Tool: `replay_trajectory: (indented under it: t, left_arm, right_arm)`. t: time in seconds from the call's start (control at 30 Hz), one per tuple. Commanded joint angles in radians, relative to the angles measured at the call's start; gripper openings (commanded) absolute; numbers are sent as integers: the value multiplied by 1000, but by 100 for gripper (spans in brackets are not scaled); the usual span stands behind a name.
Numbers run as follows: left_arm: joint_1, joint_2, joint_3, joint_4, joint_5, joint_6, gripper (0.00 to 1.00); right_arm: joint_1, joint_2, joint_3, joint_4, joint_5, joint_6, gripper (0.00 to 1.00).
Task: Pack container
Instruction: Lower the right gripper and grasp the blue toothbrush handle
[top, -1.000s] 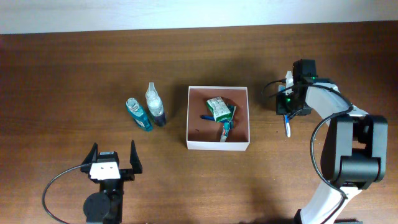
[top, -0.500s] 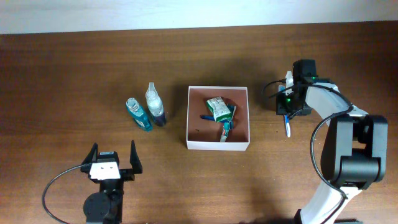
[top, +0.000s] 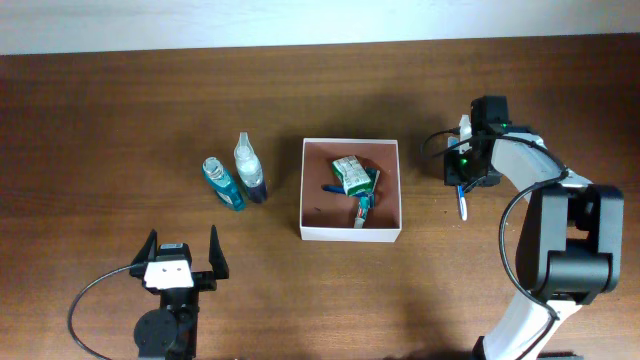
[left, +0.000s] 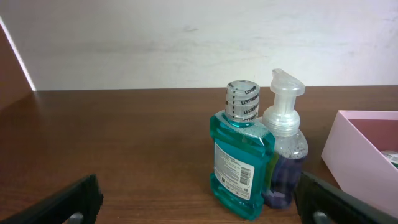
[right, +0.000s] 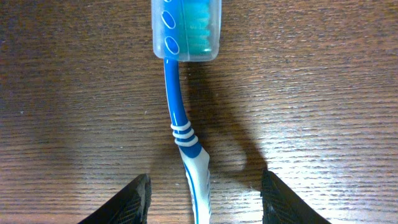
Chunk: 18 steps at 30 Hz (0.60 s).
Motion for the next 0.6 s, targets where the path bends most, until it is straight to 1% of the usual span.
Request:
replay_trajectory:
  t: [0.0, 0.23, 0.27, 0.3, 0.37, 0.57]
  left_arm:
    - [0, -6, -8, 0, 10, 19, 100]
    - [0, -6, -8, 0, 11, 19, 100]
    - [0, -6, -8, 0, 10, 19, 100]
    - [0, -6, -8, 0, 10, 19, 99]
    - [0, -6, -8, 0, 10, 19, 99]
    - [0, -6, -8, 0, 10, 19, 100]
  right_arm:
    - [-5, 35, -22, -14, -14, 5, 51]
    - [-5, 35, -22, -8, -14, 5, 51]
    - [-5, 35, -22, -8, -14, 5, 52]
    - [-5, 35, -22, -8, -14, 5, 57]
    - [-5, 35, -22, -8, -13, 5, 62]
    - [-5, 35, -22, -3, -9, 4, 61]
